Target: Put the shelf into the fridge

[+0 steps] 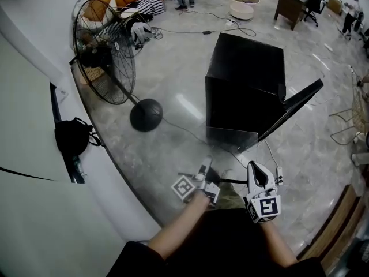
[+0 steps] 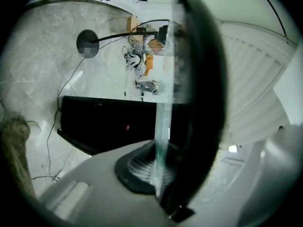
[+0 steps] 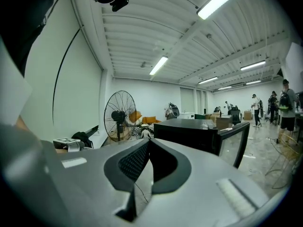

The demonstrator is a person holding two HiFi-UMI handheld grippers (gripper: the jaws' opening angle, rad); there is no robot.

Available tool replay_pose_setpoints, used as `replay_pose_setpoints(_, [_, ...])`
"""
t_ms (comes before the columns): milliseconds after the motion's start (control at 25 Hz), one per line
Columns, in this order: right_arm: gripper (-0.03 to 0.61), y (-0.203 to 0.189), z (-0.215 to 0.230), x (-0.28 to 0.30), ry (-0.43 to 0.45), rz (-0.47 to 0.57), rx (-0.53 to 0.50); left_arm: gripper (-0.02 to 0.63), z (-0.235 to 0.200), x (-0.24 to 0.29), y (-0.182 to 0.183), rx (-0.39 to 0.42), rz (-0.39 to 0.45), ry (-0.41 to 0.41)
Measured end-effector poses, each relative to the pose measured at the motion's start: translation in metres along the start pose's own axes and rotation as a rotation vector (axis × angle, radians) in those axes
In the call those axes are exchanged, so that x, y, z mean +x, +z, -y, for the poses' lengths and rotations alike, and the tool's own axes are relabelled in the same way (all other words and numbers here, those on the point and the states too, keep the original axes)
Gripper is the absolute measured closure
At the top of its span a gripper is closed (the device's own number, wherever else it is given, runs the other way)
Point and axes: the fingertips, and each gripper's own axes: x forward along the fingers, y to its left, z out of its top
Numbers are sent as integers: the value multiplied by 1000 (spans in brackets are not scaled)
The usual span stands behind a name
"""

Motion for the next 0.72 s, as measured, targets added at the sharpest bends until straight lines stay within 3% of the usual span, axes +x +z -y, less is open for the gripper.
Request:
replay_pose_setpoints(280, [578,-1,54,32,-20,-18,40,597,-15,66,-5,4,-41,35])
replay_pose_setpoints(720, [578,-5,115,93,-27,-39,11,597,-37,165,3,1,-72,52])
